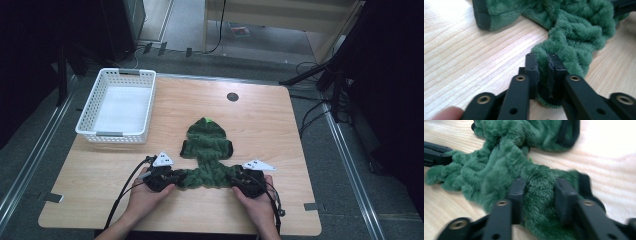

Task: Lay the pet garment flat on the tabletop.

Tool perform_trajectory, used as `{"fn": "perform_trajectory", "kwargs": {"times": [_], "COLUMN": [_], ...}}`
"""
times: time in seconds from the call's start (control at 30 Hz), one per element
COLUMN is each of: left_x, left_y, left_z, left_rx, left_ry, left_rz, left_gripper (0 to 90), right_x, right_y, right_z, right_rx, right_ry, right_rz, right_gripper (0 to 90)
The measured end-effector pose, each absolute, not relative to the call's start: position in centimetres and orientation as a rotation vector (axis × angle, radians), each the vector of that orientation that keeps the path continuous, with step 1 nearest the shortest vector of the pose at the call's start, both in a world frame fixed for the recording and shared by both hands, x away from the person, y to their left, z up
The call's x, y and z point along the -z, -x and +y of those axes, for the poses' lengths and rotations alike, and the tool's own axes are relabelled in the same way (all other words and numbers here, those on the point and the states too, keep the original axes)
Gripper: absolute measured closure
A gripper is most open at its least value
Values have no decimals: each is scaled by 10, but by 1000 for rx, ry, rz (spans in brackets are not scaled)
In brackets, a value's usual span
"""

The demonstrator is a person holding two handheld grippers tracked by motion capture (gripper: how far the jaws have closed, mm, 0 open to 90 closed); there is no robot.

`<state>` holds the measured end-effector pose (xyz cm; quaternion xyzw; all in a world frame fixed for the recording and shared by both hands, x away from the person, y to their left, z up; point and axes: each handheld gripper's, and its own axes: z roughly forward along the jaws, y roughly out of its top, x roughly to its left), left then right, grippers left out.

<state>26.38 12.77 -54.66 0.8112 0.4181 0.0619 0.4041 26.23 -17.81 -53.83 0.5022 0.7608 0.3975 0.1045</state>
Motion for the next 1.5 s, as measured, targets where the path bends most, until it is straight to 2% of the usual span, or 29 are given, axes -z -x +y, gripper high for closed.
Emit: {"fn": "perform_trajectory", "kwargs": {"times": [0.2, 0.23, 0.27, 0.3, 0.4, 0.47, 0.5, 0.63, 0.77, 0.9, 1.1, 1.27, 1.4, 1.5], "left_x": [546, 546, 546, 547, 542, 540, 538, 544, 545, 549, 549, 549, 549, 549], "left_y": [-264, -264, -264, -264, -265, -266, -267, -266, -262, -262, -262, -264, -269, -269], "left_z": [139, 141, 143, 145, 148, 149, 147, 138, 134, 137, 143, 148, 154, 153], "left_rx": [-147, -139, -134, -127, -113, -104, -109, -105, -135, -145, -165, -202, -205, -215], "left_ry": [-2050, -2044, -2042, -2013, -1928, -1900, -1882, -1926, -1979, -2009, -2011, -2001, -1973, -1975], "left_rz": [1068, 1073, 1069, 1068, 1072, 1069, 1068, 1059, 1042, 1069, 1098, 1132, 1167, 1160], "left_gripper": [835, 832, 832, 789, 631, 574, 549, 529, 579, 700, 781, 794, 805, 810], "right_x": [537, 536, 536, 535, 520, 512, 492, 472, 476, 501, 531, 535, 542, 543], "right_y": [-253, -251, -251, -250, -255, -258, -272, -312, -372, -412, -425, -433, -446, -456], "right_z": [-192, -191, -191, -189, -195, -197, -196, -167, -129, -100, -82, -79, -76, -73], "right_rx": [-1207, -1194, -1194, -1175, -1223, -1238, -1303, -1325, -1340, -1181, -1019, -1000, -1034, -1014], "right_ry": [-1577, -1573, -1573, -1526, -1489, -1472, -1456, -1345, -1459, -1528, -1527, -1480, -1438, -1397], "right_rz": [2258, 2278, 2278, 2310, 2214, 2170, 2104, 2133, 2140, 2163, 2229, 2203, 2136, 2143], "right_gripper": [712, 670, 670, 525, 385, 388, 427, 520, 585, 585, 611, 629, 677, 668]}}
